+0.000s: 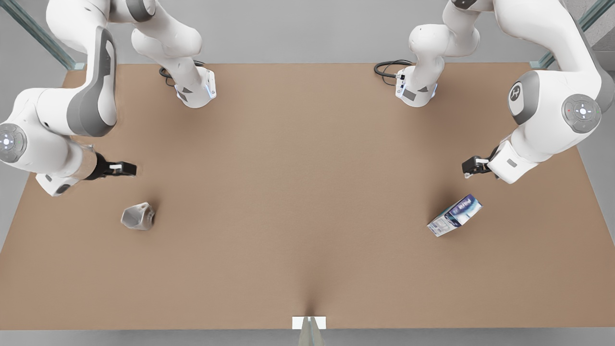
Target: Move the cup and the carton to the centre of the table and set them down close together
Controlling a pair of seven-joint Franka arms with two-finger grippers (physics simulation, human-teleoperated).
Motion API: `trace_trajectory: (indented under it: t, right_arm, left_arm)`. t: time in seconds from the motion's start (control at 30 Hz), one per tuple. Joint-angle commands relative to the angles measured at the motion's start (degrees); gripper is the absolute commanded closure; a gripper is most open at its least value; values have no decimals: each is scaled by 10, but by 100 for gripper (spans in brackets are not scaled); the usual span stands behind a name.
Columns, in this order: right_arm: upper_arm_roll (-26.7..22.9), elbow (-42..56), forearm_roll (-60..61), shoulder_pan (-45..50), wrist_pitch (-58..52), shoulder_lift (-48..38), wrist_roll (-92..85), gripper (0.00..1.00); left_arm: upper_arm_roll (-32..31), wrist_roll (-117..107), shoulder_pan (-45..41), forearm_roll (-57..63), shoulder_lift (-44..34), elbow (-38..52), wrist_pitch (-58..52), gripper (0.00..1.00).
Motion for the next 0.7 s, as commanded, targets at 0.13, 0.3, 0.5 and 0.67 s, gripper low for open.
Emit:
trace_trajectory:
  t: [0.13, 0.3, 0.5, 0.67]
  right_arm:
    - [-2, 1, 0, 12, 0, 6, 0, 1]
    - [-4, -8, 2, 18, 73, 80, 0, 3]
    - [8, -146, 1, 8, 315, 97, -1, 2]
    - [-41, -231, 1, 10, 444, 108, -4, 0]
  left_arm:
    - [0, 0, 0, -1, -1, -5, 1, 0]
    - [1, -4, 1, 4, 25, -8, 1, 0]
    - [1, -3, 1, 5, 30, -14, 2, 0]
    - [1, -3, 1, 5, 39, -15, 2, 0]
